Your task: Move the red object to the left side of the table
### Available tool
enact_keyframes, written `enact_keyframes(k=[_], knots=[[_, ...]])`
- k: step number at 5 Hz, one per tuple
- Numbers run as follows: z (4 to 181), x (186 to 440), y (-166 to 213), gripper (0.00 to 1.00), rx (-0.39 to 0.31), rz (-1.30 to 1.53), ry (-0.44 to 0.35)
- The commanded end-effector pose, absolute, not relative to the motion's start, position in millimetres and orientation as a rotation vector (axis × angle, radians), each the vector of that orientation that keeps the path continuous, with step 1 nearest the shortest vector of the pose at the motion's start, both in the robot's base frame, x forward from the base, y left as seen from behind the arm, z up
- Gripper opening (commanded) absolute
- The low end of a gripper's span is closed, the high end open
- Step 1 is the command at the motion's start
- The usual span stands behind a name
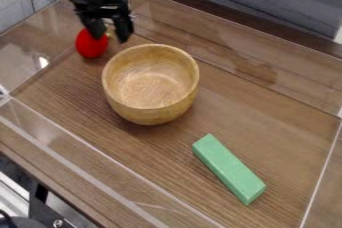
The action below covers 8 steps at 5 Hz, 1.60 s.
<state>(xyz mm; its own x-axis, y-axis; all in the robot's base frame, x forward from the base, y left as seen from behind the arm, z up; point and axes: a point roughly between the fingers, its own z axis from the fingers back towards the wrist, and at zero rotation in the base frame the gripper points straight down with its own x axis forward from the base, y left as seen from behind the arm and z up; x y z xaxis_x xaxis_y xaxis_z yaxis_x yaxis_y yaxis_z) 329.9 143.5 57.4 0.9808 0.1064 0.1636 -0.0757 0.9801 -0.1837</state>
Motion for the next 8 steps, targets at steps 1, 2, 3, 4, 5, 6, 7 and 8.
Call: enact_keyframes(k=[1, 2, 3, 4, 5, 6, 7, 8], knots=[[89.6, 340.0, 128.2, 1.00, -0.173, 0.074, -0.232], [89.2, 344.0, 120.0, 1.00, -0.169, 0.047, -0.233], [89.3, 348.0, 114.4, 1.00, -0.161, 0.029, -0.235], [90.8, 346.0, 122.8, 1.00, -0.158, 0.017, -0.232], [92.5, 343.5, 131.2, 1.00, -0.158, 0.010, -0.224], [93.8, 339.9, 138.2, 1.00, -0.158, 0.002, -0.217], [103.9, 339.2, 148.3, 1.00, -0.166, -0.048, -0.208], [97.7, 333.6, 143.8, 1.00, -0.169, -0.062, -0.200]])
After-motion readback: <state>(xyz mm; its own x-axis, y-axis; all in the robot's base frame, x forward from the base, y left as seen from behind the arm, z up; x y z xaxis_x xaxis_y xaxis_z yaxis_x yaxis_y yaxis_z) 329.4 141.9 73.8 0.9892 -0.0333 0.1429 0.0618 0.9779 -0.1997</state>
